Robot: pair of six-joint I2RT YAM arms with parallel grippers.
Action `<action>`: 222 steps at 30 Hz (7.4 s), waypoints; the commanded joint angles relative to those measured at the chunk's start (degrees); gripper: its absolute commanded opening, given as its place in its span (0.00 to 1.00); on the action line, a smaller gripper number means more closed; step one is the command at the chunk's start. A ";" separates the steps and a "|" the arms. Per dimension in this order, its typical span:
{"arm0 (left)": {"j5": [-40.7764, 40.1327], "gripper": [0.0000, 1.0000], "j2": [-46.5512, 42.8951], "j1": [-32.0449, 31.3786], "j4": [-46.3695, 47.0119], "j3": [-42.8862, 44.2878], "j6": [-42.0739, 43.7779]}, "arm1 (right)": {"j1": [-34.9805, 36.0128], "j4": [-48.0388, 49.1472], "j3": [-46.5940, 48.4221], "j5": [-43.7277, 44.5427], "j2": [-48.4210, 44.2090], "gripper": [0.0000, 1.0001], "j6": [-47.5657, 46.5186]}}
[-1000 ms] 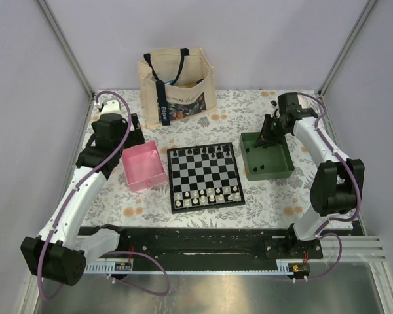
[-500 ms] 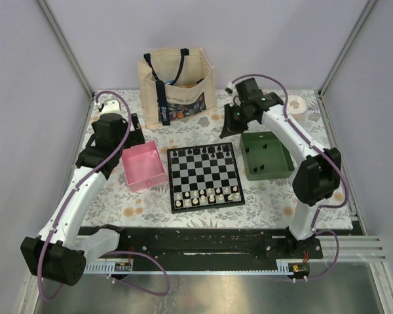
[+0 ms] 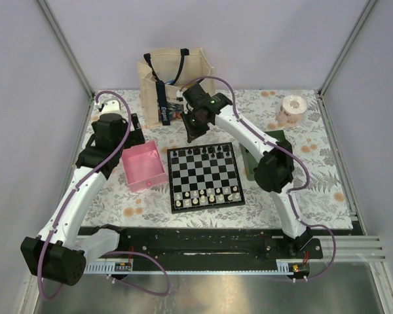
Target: Set up the chess pieces on the board
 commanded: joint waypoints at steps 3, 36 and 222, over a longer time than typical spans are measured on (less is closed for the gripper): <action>-0.22 0.99 -1.56 -0.10 2.18 0.53 0.03 | 2.68 -3.46 9.62 4.52 6.69 0.06 -2.57; -1.27 0.99 -2.61 -0.10 2.18 0.35 0.03 | 4.71 0.40 16.75 6.98 18.57 0.10 -1.69; 0.58 0.99 -2.26 -0.02 2.27 0.44 0.03 | 1.72 10.95 -14.63 10.93 -0.33 0.00 7.01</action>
